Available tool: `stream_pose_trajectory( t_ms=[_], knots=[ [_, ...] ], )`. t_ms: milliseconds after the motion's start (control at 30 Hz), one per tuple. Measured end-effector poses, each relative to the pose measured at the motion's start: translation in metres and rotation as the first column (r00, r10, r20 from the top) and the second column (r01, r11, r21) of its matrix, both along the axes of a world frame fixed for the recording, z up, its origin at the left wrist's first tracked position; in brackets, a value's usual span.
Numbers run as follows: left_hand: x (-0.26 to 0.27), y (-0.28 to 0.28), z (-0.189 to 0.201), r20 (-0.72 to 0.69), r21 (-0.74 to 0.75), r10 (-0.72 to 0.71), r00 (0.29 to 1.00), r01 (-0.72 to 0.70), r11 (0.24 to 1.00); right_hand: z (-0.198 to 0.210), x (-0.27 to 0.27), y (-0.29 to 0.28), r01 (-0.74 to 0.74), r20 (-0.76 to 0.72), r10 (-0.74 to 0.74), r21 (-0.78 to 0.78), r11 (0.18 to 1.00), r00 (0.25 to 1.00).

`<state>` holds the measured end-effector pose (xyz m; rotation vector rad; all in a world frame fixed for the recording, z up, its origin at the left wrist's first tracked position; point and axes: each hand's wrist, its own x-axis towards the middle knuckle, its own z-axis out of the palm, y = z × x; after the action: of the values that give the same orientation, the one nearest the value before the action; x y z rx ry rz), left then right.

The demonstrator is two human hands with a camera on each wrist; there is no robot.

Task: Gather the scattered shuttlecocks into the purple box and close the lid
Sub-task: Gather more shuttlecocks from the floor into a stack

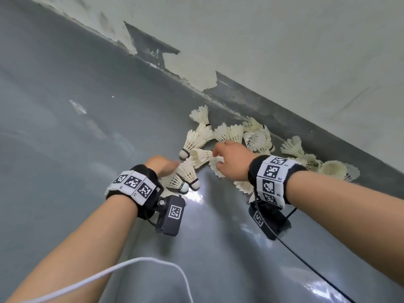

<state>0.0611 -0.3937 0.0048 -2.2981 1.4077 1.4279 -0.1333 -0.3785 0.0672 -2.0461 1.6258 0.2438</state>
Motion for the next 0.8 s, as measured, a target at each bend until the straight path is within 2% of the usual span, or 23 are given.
stream_pose_trajectory(
  t_ms=[100,200,233,333,433,600,667,733,800],
  knots=[
    [0.001,0.007,-0.004,-0.094,-0.022,0.118,0.989,-0.120,0.992,-0.021,0.017,-0.005,0.074,0.081,-0.074,0.001,0.997,0.994],
    [-0.006,0.018,0.002,-0.196,-0.035,0.246,0.949,-0.257,0.966,-0.041,0.034,0.000,0.086,0.166,-0.092,0.049,0.995,0.982],
    [-0.008,0.021,0.004,-0.243,-0.026,0.297,0.923,-0.313,0.949,-0.045,0.038,0.002,0.087,0.182,-0.097,0.065,0.994,0.979],
    [-0.014,0.028,0.006,-0.399,0.027,0.470,0.787,-0.503,0.864,-0.058,0.042,0.007,0.106,0.196,-0.117,0.063,0.992,0.974],
    [-0.011,0.038,0.003,-0.442,0.007,0.471,0.763,-0.523,0.853,-0.066,0.039,0.015,0.186,0.235,-0.203,0.090,0.978,0.951],
    [-0.009,0.057,-0.005,-0.388,-0.056,0.368,0.845,-0.420,0.906,-0.068,0.031,0.023,0.320,0.329,-0.349,0.140,0.937,0.878],
    [-0.008,0.057,-0.005,-0.390,-0.076,0.344,0.854,-0.402,0.912,-0.061,0.026,0.024,0.334,0.368,-0.363,0.143,0.932,0.856],
    [-0.005,0.054,-0.003,-0.429,-0.070,0.378,0.820,-0.447,0.892,-0.051,0.020,0.021,0.354,0.433,-0.385,0.154,0.923,0.815],
    [-0.002,0.049,0.004,-0.498,-0.066,0.426,0.755,-0.523,0.850,-0.041,0.009,0.016,0.414,0.501,-0.456,0.200,0.888,0.735]
  ],
)
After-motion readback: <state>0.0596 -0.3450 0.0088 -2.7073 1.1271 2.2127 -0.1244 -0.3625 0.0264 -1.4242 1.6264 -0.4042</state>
